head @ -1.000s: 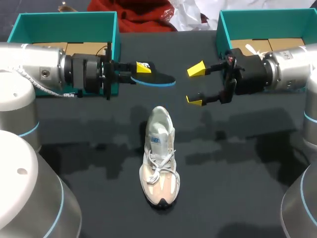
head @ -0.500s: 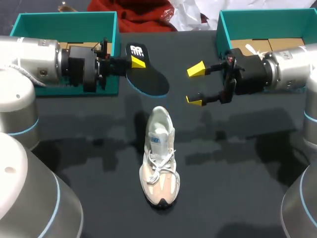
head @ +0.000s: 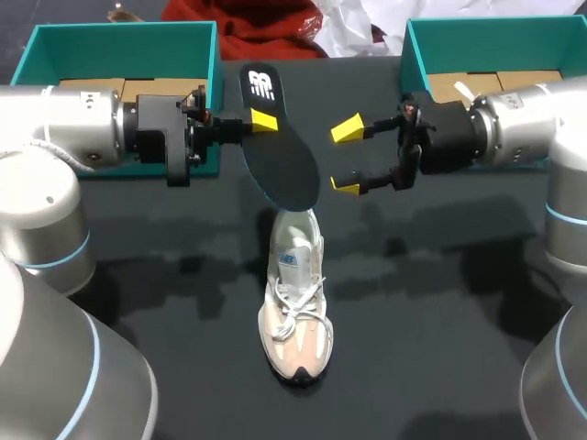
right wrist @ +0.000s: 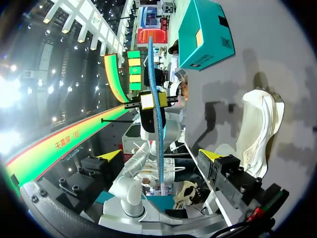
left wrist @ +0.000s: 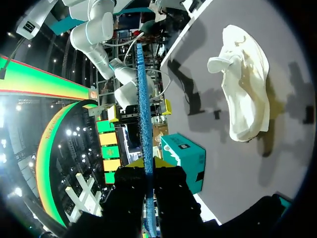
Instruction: Take the shoe out of the shoebox, open the shoe tongue, remove and reinsert the insole, then place the shoe into the shoebox
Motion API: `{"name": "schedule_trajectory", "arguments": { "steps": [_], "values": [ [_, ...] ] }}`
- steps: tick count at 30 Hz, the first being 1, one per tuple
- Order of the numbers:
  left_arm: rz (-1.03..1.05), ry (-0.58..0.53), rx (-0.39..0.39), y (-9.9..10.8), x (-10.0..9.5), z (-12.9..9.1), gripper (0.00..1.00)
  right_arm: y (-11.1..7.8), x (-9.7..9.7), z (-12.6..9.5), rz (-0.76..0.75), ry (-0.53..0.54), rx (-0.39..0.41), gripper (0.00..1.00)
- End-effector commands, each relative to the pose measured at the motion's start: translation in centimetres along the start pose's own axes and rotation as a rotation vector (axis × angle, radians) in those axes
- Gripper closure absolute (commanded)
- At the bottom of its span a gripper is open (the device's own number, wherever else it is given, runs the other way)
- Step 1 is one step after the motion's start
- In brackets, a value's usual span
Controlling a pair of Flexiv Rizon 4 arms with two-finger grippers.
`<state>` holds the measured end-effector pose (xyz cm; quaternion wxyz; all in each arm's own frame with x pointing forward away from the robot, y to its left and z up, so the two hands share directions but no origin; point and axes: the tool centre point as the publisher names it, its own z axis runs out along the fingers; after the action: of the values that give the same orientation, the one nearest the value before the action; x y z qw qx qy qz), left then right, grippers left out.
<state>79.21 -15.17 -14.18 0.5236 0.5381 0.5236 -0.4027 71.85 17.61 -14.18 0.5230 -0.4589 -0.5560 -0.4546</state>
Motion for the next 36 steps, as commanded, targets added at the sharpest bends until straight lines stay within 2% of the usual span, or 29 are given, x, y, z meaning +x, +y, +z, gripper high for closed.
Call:
{"name": "schedule_trajectory", "arguments": {
  "steps": [1, 8, 9, 12, 17, 28, 31, 33, 36],
  "values": [
    [0.008, -0.011, 0.002, 0.4, 0.1, 0.6, 1.0, 1.0, -0.9, 0.6, 0.0, 0.015, 0.013, 0.0],
    [0.008, -0.011, 0.002, 0.4, 0.1, 0.6, 1.0, 1.0, -0.9, 0.6, 0.0, 0.015, 0.013, 0.0],
    [0.031, 0.002, -0.017, 0.4, 0.0, 0.9, 1.0, 1.0, -0.9, 0.6, 0.0, 0.015, 0.013, 0.0],
    [0.096, -0.02, 0.002, -0.2, -0.3, 1.6, 1.0, 1.3, -0.2, 1.3, -0.015, -0.005, 0.028, 0.0],
    [0.131, -0.033, 0.011, -0.3, -0.4, 2.5, 1.0, 1.1, -0.7, 2.2, -0.032, 0.002, 0.039, 0.0],
    [0.085, -0.057, -0.007, -0.1, -0.2, 3.8, 1.0, 0.6, -0.9, 3.5, -0.121, -0.018, 0.033, 0.02],
    [0.072, -0.058, 0.001, -0.3, -0.1, 3.9, 1.0, 0.7, -0.9, 3.7, -0.14, -0.026, 0.032, 0.13],
    [0.063, -0.056, 0.001, -0.3, -0.1, 4.0, 1.0, 0.8, -0.9, 3.8, -0.147, -0.032, 0.027, 0.29],
    [0.057, -0.054, 0.002, -0.3, 0.0, 4.0, 1.0, 0.9, -0.9, 3.9, -0.159, -0.037, 0.026, 0.42]
  ]
}}
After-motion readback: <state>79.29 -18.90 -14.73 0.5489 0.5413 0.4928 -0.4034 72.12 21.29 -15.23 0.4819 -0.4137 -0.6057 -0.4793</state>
